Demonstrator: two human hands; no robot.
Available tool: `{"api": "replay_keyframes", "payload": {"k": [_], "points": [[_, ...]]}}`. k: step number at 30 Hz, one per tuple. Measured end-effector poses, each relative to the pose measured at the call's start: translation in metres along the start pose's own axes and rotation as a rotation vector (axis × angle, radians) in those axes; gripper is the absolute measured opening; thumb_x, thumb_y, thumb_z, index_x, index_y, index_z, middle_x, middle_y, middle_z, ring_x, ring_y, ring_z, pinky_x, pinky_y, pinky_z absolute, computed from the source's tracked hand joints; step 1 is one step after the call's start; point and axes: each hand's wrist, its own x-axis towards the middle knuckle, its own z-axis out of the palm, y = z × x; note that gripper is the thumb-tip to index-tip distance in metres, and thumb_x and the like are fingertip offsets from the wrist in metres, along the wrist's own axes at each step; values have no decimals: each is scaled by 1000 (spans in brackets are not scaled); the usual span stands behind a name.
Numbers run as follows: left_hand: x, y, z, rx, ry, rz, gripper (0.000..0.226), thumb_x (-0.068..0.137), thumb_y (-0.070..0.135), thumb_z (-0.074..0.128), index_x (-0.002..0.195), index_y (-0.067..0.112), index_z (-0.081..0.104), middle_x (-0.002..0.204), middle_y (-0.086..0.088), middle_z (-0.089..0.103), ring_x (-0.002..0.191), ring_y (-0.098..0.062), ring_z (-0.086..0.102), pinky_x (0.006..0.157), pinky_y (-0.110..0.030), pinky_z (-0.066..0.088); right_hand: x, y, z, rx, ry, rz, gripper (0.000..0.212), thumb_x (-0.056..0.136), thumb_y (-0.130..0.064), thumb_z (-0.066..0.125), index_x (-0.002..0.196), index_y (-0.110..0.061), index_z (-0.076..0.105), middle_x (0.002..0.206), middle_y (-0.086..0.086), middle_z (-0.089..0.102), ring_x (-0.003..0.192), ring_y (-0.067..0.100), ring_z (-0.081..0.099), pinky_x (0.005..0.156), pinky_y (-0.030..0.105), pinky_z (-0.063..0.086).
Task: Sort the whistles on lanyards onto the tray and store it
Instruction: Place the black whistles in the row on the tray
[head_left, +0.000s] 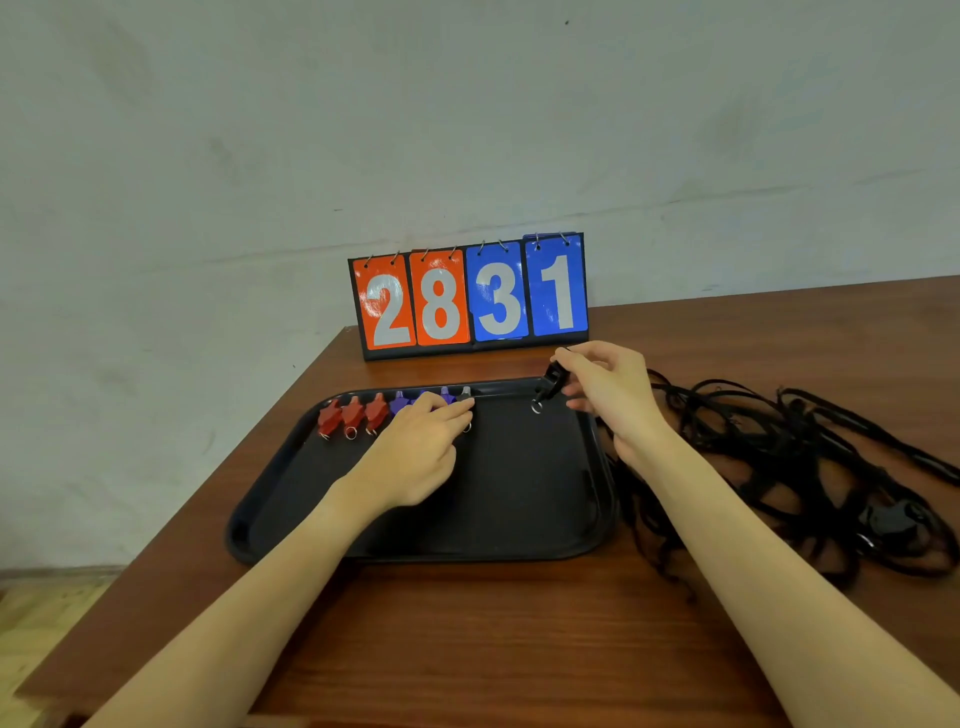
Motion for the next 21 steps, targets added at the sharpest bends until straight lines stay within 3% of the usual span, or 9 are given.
{"api": "replay_keyframes", "payload": {"k": [7,10,15,18,21], "points": [[2,0,2,-8,-16,-22,54,96,11,38,149,16,31,157,4,26,137,-16,26,112,-26,22,-1,4,1,-57,-48,53,24,93,-23,59,104,-4,70,83,1,65,69,7,56,61,18,51],[0,-1,0,-24,-9,-29,55,96,11,38,150,17,29,157,4,25,137,-16,27,112,-27,22,-1,5,1,-44,-75,106,25,93,-22,60,107,-4,70,94,6,68,75,9,58,63,19,53],[-7,-10,-13,-137,166,-113,50,96,11,42,145,19,38,152,3,35,138,-16,29,114,-35,22,-5,3,0,-24,-131,122,22,92,-18,61,105,-2,71,102,13,70,86,16,64,69,22,55],[-12,-23,-20,-150,263,-210,43,98,17,44,141,18,44,148,1,42,136,-17,34,113,-37,26,-4,-1,10,-154,-139,37,22,90,-21,63,104,-5,70,94,7,70,77,11,64,68,21,55],[-18,-35,-21,-120,246,-300,43,99,22,44,142,19,42,146,-1,44,135,-19,38,112,-38,30,3,-7,30,-380,-191,-16,22,89,-23,65,100,-5,67,84,4,66,66,10,61,65,22,55]]}}
